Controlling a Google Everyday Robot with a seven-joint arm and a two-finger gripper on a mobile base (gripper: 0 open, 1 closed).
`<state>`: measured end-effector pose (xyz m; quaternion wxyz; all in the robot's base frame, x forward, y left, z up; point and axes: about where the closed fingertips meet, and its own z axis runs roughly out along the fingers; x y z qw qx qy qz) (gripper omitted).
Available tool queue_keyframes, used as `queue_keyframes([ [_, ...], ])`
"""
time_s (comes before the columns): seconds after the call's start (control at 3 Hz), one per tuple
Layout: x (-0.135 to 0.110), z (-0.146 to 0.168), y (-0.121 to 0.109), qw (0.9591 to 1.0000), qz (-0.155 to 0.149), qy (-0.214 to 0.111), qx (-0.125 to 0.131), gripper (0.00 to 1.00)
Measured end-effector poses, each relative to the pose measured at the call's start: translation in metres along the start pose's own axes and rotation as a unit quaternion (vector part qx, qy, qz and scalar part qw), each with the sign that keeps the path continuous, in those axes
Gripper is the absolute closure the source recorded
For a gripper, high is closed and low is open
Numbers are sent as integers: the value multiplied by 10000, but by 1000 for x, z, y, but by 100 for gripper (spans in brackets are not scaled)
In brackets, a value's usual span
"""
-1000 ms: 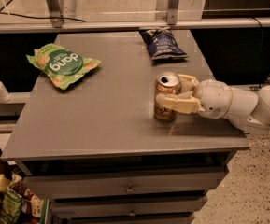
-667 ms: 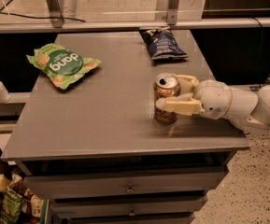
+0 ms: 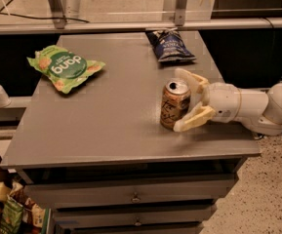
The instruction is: Place orange can upright
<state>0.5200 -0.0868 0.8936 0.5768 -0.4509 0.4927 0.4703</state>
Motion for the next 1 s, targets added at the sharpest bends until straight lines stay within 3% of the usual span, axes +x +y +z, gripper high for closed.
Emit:
queue_keyframes([
  [0.33, -23, -14, -2, 9990, -119, 420, -57, 0],
  [0.67, -57, -41, 0, 9954, -312, 907, -16, 0],
  [1.0, -87, -70, 12, 9903, -501, 1271, 257, 0],
])
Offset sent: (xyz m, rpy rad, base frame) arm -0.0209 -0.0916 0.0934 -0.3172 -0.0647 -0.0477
